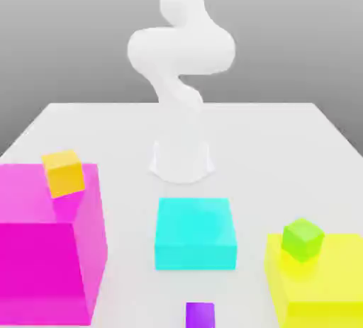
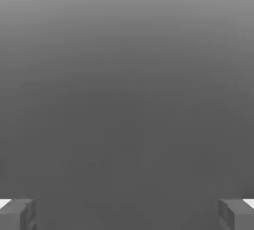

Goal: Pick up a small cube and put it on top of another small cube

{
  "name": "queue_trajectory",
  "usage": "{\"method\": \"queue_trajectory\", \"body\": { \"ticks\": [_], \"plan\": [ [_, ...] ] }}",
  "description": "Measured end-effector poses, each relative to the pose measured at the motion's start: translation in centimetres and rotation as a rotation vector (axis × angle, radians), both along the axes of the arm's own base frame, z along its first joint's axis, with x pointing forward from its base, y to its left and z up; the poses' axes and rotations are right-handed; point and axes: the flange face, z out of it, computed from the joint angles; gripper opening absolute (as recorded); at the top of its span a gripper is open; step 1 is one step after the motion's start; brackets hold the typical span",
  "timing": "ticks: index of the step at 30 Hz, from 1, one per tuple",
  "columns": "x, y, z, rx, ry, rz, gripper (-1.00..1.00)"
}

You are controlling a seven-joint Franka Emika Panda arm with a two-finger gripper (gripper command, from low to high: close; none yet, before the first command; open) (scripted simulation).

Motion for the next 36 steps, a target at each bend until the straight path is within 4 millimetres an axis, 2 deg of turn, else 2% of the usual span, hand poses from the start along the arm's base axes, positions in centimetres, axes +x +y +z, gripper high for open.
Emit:
{"method": "queue_trajectory", "body": {
  "ticks": [3, 7, 11, 15, 21, 27, 32, 33, 36],
  "plan": [
    [3.8, 0.3, -4.5, -0.004, 0.082, -0.005, 0.00],
    [7.9, 0.6, -10.8, -0.007, 0.187, -0.010, 0.00],
    [11.0, 1.0, -17.6, -0.009, 0.291, -0.013, 0.00],
    [13.0, 1.3, -24.8, -0.008, 0.396, -0.014, 0.00],
    [14.1, 1.9, -35.9, -0.003, 0.552, -0.013, 0.00],
    [12.7, 2.5, -47.0, 0.009, 0.708, -0.012, 0.00],
    [12.3, 2.7, -54.1, 0.011, 0.733, -0.012, 0.00],
    [12.3, 2.7, -54.9, 0.011, 0.734, -0.012, -1.00],
    [12.3, 2.7, -54.9, 0.011, 0.734, -0.012, -1.00]
  ]
}}
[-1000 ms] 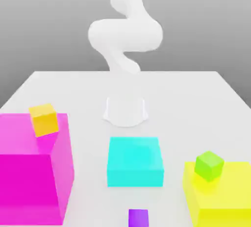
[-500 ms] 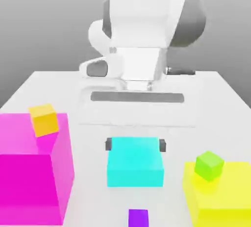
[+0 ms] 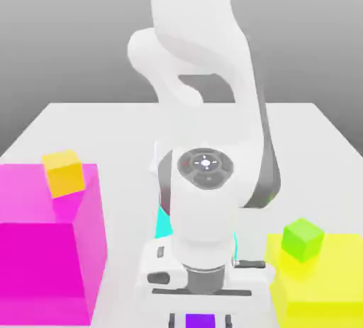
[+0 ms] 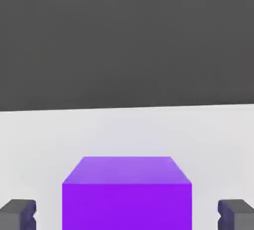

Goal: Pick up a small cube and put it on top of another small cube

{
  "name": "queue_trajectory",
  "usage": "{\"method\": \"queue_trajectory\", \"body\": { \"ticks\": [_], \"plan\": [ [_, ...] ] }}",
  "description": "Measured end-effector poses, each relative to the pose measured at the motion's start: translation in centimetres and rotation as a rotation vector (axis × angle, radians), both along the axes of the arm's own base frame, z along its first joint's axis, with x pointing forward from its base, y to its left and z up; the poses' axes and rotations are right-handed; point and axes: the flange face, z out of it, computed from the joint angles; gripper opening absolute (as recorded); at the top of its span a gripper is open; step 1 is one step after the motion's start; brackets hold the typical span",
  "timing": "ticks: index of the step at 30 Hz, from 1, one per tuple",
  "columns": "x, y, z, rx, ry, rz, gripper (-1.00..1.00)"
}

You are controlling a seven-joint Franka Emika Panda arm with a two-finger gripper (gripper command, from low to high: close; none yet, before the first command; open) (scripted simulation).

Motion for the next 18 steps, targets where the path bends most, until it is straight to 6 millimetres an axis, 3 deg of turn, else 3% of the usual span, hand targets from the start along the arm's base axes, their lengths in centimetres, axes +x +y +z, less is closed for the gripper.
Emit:
{"method": "queue_trajectory", "body": {
  "ticks": [4, 10, 15, 18],
  "plan": [
    [0.0, 0.0, 0.1, 0.000, 0.000, 0.000, -1.00],
    [0.9, -0.8, 6.4, -0.004, 0.014, -0.018, -1.00],
    [2.0, -7.1, 13.5, 0.000, 0.037, -0.272, -1.00],
    [0.9, -11.6, 18.2, 0.010, 0.038, -0.465, -1.00]
  ]
}}
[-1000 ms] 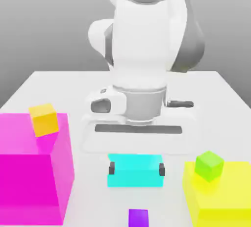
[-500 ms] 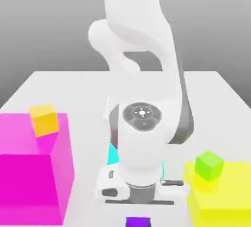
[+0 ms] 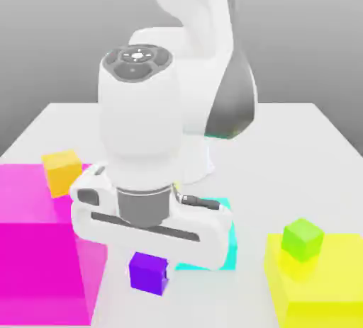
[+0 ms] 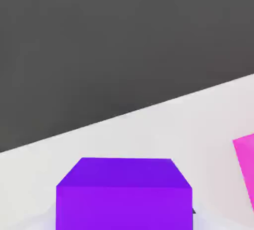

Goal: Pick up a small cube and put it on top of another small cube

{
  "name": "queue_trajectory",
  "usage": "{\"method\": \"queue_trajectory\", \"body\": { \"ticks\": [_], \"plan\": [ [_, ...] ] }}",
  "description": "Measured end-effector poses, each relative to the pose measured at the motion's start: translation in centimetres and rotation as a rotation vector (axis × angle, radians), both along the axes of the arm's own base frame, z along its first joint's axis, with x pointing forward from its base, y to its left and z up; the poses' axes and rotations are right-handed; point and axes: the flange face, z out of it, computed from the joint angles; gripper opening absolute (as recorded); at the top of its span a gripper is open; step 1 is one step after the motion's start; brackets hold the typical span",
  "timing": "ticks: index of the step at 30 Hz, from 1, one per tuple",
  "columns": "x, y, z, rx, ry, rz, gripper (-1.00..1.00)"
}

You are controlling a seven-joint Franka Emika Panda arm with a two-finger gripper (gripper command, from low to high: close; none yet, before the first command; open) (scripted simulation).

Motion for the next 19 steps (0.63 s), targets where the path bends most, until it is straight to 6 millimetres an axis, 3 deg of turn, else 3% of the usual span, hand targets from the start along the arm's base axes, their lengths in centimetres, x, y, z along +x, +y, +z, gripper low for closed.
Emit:
{"method": "queue_trajectory", "body": {
  "ticks": [3, 11, 13, 15, 16, 19],
  "plan": [
    [-2.2, -4.2, 4.5, 0.005, -0.004, -0.198, -1.00],
    [-10.0, -9.3, 14.1, -0.013, -0.022, -0.640, -1.00],
    [-10.7, -9.6, 12.6, -0.022, -0.026, -0.682, -1.00],
    [-10.9, -9.7, 9.9, -0.024, -0.027, -0.692, -1.00],
    [-11.0, -9.7, 8.8, -0.024, -0.028, -0.694, 1.00],
    [-11.0, -9.7, 8.8, -0.024, -0.028, -0.694, 1.00]
  ]
}}
